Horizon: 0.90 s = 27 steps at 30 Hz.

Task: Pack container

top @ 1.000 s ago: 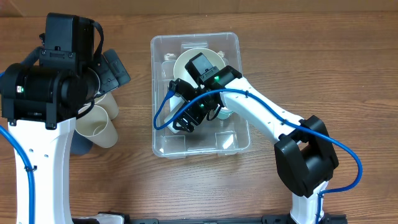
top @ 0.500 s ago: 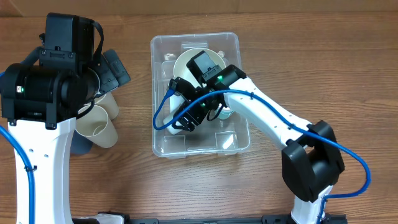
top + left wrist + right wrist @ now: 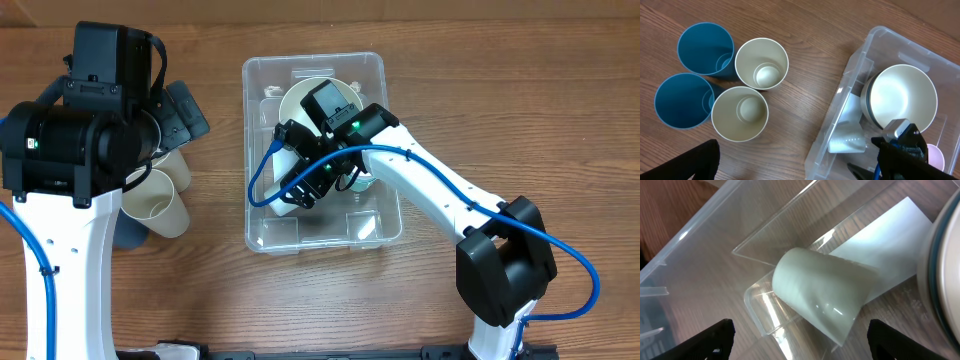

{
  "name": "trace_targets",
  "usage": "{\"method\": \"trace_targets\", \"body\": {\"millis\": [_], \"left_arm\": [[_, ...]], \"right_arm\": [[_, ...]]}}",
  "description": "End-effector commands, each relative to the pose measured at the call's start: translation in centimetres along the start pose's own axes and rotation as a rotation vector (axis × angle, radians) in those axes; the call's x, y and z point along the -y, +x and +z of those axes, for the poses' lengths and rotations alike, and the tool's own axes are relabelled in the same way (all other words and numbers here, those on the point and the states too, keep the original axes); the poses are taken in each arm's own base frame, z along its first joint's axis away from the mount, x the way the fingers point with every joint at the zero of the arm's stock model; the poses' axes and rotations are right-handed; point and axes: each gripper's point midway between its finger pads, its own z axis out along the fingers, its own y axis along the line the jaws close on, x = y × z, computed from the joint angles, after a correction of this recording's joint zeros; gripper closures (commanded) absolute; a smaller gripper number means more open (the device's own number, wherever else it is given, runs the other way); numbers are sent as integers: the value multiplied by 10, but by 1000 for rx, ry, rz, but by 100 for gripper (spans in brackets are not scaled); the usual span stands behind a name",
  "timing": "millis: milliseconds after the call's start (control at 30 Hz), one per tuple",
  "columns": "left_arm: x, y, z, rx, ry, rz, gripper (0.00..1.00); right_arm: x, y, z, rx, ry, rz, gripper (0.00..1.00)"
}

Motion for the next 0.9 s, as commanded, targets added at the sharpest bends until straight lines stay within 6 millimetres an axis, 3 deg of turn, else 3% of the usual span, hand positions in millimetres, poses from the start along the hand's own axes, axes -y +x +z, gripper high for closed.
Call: {"method": "trace_targets", "body": {"millis": [0,267,500,867], "left_arm": [[-3,-2,3,4,-22,17,0],[-5,-1,3,-4,-28,19,0],[-5,-1,3,-1,-28,19,0],[-5,-1,3,-1,-30,19,0]], "right_arm": [[8,4,10,-18,18,31,13],[17,13,32,-60,6,75,12],[-12,11,30,-39,-155,57,12],[-27,11,26,-38,-239,56,15]]}}
